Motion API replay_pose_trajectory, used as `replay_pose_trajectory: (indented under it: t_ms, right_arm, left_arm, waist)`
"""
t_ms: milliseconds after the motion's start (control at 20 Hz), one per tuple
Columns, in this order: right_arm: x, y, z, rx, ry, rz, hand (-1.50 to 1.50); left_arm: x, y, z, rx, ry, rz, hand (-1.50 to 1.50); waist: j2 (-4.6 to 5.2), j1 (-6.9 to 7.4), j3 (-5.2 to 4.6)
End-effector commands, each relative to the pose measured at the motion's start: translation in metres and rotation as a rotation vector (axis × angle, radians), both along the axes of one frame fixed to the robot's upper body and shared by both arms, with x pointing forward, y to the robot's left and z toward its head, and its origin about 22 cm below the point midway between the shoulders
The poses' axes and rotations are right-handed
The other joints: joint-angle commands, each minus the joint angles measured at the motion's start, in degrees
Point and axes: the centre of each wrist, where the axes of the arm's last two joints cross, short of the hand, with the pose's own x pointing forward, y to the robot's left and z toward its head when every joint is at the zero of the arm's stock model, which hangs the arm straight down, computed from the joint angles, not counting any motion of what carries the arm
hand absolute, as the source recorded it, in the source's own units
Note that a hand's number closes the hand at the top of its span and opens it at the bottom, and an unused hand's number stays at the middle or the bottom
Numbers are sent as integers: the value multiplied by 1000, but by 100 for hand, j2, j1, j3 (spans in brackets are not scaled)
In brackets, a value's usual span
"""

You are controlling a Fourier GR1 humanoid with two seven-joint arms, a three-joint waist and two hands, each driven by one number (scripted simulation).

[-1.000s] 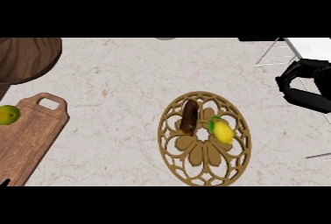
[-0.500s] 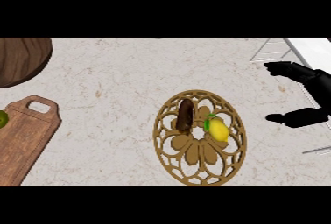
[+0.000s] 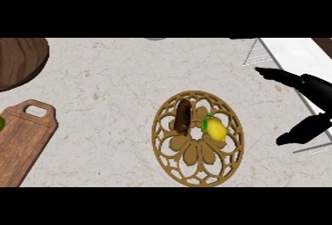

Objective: Pick the lemon from the placemat and place it in the tiered shelf

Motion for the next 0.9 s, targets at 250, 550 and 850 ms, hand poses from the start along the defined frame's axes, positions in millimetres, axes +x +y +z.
replay_pose_trajectory:
  t_ms: [250, 550, 850]
  right_arm:
    - [5, 33, 13, -166, 9, -64, -150]
    - [3, 58, 9, -285, 31, -99, -150]
    - [1, 87, 3, -407, 64, -95, -150]
  left_arm:
    - [78, -60, 18, -254, -404, -98, 0]
    - [80, -63, 20, -260, -406, -102, 0]
    - [81, -70, 18, -270, -409, -104, 0]
  waist:
    - [8, -130, -205]
    - [9, -192, -209]
    - [22, -142, -209]
